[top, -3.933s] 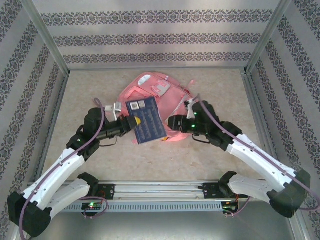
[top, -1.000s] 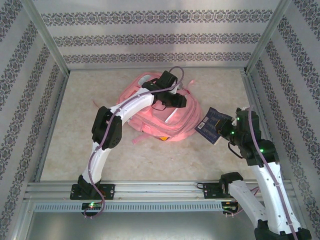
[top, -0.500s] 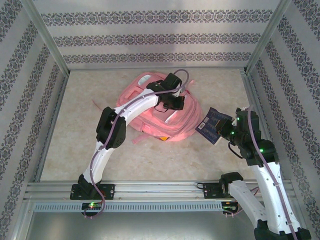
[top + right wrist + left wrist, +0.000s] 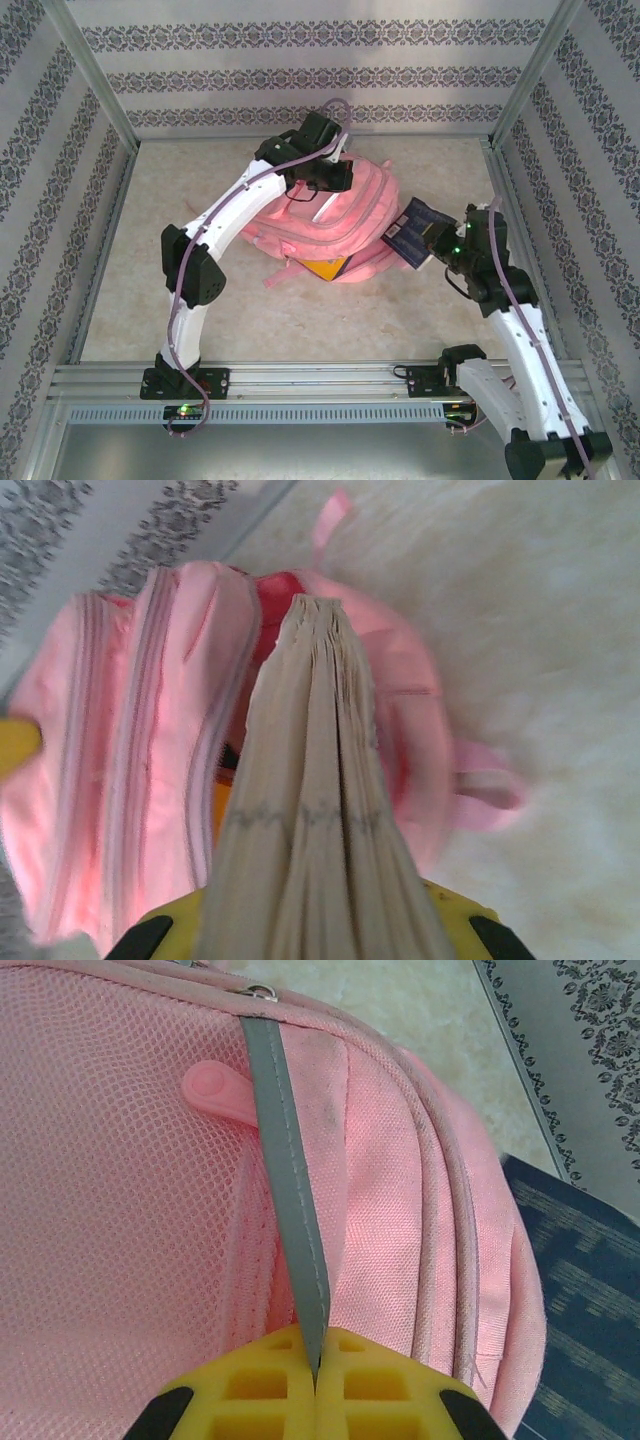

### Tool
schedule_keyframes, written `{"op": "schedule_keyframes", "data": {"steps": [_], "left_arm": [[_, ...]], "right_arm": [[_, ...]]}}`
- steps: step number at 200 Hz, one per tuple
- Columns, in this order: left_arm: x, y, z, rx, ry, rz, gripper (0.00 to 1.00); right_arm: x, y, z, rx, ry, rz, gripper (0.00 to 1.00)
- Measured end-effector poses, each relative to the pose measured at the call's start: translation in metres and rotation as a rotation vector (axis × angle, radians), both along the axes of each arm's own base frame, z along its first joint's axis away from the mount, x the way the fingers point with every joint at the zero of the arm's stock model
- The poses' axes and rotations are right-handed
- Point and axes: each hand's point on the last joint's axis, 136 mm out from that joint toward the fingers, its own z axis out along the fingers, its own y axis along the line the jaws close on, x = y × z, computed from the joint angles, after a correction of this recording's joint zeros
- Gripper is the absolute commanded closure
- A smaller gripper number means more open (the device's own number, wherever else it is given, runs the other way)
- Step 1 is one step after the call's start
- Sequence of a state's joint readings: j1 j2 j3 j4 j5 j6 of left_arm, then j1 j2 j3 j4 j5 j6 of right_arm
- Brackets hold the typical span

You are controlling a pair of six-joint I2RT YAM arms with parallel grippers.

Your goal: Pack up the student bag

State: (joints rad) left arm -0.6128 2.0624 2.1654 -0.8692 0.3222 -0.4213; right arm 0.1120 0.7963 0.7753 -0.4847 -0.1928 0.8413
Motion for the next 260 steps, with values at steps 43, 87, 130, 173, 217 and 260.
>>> {"op": "schedule_keyframes", "data": {"steps": [43, 87, 130, 173, 217, 260], "left_arm": [[-0.008, 0.005, -0.009, -0.003, 0.044, -0.015, 0.63], [-0.017, 0.001, 0.002, 0.001, 0.016, -0.048, 0.45], [-0.043, -0.028, 0.010, 0.016, -0.032, -0.147, 0.40], [-0.058, -0.054, 0.020, 0.007, -0.072, -0.217, 0.39], [-0.048, -0.058, -0.005, 0.075, -0.076, -0.207, 0.41], [-0.043, -0.063, -0.032, 0.122, -0.049, -0.211, 0.58]], "right_arm": [[0.031, 0.028, -0.017, 0.302, -0.056, 0.012, 1.00], [0.040, 0.037, 0.015, 0.473, -0.142, 0.011, 1.00], [0.039, 0.045, 0.020, 0.529, -0.146, 0.025, 1.00], [0.039, 0.054, 0.017, 0.545, -0.126, 0.044, 1.00], [0.039, 0.059, 0.015, 0.546, -0.113, 0.059, 1.00], [0.038, 0.061, 0.011, 0.544, -0.099, 0.059, 1.00]]}}
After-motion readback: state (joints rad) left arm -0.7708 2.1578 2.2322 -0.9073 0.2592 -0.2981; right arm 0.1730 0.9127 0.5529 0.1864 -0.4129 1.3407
